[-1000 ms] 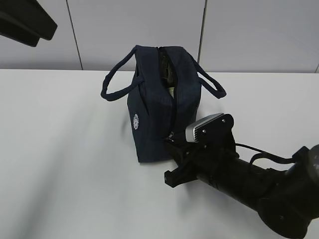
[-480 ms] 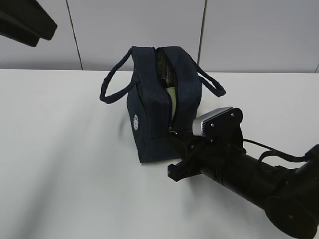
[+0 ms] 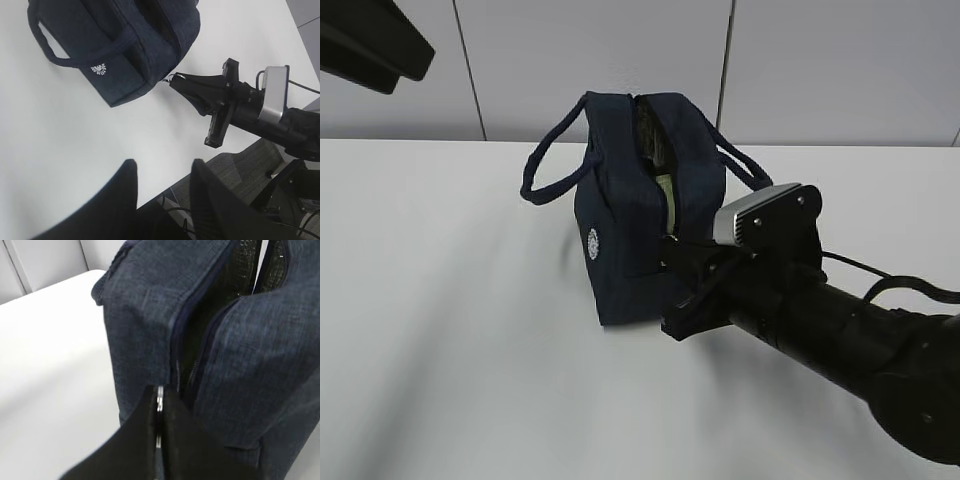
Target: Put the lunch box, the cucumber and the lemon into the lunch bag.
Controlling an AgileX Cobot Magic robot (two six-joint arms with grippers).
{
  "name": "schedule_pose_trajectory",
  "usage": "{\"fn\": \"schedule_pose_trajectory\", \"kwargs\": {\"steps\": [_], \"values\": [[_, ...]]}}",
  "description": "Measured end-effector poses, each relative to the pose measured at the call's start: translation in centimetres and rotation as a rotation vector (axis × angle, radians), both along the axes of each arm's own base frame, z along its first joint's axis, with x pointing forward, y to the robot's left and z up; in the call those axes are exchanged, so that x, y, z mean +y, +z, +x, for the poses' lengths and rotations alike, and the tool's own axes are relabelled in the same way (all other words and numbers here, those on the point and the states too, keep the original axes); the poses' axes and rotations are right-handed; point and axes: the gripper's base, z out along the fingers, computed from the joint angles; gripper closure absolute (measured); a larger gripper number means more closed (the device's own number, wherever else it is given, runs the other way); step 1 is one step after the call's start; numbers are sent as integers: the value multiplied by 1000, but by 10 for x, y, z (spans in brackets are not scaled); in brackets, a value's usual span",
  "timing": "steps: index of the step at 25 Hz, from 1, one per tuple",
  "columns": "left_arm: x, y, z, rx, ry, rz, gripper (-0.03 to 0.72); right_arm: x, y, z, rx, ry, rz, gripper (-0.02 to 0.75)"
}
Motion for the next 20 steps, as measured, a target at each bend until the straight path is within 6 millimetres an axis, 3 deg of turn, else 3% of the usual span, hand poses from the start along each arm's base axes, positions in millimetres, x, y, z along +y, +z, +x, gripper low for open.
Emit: {"fn": "schedule_pose_trajectory", "kwargs": {"steps": [11, 20], "values": [[0, 0, 0, -1, 1, 4, 450, -1, 15, -1, -29, 3, -25, 738], [2, -1, 1, -7, 4, 25, 450, 7, 36, 13, -69, 10, -72, 738]]}}
